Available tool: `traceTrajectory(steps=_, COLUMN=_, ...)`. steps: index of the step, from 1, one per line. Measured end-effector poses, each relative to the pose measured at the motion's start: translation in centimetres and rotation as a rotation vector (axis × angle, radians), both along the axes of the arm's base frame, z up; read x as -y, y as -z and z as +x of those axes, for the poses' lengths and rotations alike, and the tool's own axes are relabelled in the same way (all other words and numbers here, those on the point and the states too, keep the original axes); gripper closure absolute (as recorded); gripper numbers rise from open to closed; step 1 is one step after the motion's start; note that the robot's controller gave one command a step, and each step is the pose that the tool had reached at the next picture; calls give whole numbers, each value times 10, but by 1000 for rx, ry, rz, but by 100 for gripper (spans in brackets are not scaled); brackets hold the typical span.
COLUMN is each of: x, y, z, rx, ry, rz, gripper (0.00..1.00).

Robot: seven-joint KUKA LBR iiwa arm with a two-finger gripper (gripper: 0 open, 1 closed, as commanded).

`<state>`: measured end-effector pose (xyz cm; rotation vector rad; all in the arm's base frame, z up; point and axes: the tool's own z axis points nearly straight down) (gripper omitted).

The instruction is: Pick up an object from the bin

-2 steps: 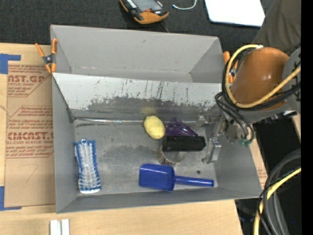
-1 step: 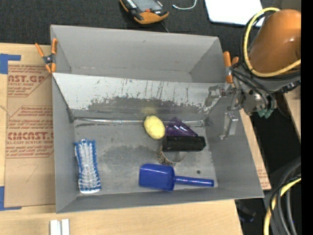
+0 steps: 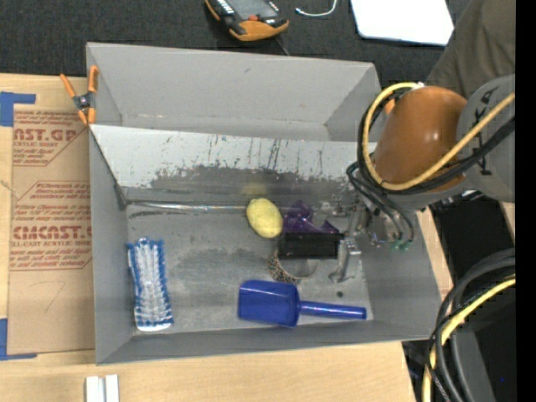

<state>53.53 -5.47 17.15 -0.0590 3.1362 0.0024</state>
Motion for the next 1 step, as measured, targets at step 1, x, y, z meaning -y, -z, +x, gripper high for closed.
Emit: traceTrajectory(steps=1, x=0, y=22, z=5, rx=9, ry=6, rz=-3, gripper=0)
